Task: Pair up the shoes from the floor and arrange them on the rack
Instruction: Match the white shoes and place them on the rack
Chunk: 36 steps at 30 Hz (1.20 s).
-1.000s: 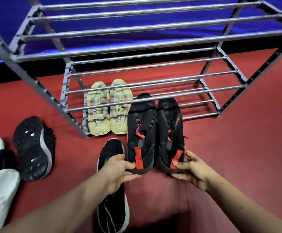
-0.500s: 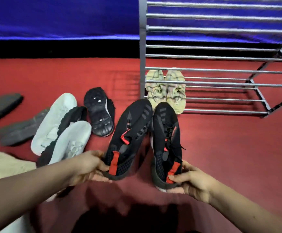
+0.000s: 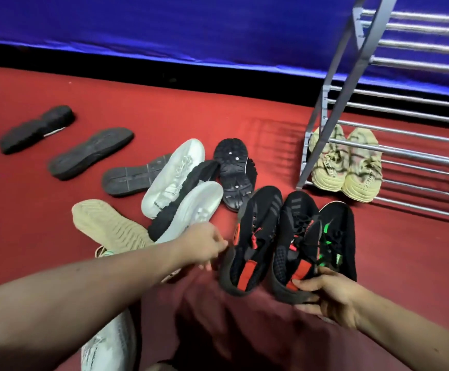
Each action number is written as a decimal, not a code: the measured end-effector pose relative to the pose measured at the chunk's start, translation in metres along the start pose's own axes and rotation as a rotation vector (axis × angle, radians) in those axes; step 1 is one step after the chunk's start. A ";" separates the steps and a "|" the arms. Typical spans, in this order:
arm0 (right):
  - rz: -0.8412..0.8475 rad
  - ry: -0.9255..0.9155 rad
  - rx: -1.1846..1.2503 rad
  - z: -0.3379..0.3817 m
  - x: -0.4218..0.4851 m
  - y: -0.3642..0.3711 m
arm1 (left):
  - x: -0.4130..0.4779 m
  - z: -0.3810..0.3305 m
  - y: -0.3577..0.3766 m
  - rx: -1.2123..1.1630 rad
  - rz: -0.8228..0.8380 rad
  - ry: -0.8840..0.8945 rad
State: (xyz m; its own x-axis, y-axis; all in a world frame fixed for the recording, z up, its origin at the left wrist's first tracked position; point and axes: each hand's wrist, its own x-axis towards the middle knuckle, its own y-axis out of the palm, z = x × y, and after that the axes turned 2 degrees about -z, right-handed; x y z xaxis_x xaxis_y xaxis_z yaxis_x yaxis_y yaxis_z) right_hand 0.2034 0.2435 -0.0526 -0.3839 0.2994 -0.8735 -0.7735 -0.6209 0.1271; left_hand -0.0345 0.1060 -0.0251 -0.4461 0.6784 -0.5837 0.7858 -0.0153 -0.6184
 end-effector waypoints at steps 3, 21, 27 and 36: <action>0.003 -0.001 -0.081 0.002 0.004 0.005 | 0.000 0.012 -0.045 0.404 -0.550 0.153; -0.109 -0.353 -1.095 0.114 0.004 0.055 | 0.007 0.063 -0.068 0.355 -0.292 -0.143; -0.052 -0.382 -1.110 0.124 0.013 0.079 | -0.004 0.082 -0.110 0.030 -0.398 -0.161; 0.006 -0.370 -1.130 0.133 0.031 0.112 | -0.011 0.126 -0.148 -0.361 -0.596 -0.262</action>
State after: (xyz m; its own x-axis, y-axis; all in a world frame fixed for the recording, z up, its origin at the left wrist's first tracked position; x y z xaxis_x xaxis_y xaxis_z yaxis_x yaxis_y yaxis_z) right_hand 0.0376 0.2791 -0.0034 -0.6518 0.3700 -0.6620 0.0410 -0.8545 -0.5179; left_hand -0.1996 0.0080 0.0067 -0.8929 0.2978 -0.3377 0.4501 0.5738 -0.6842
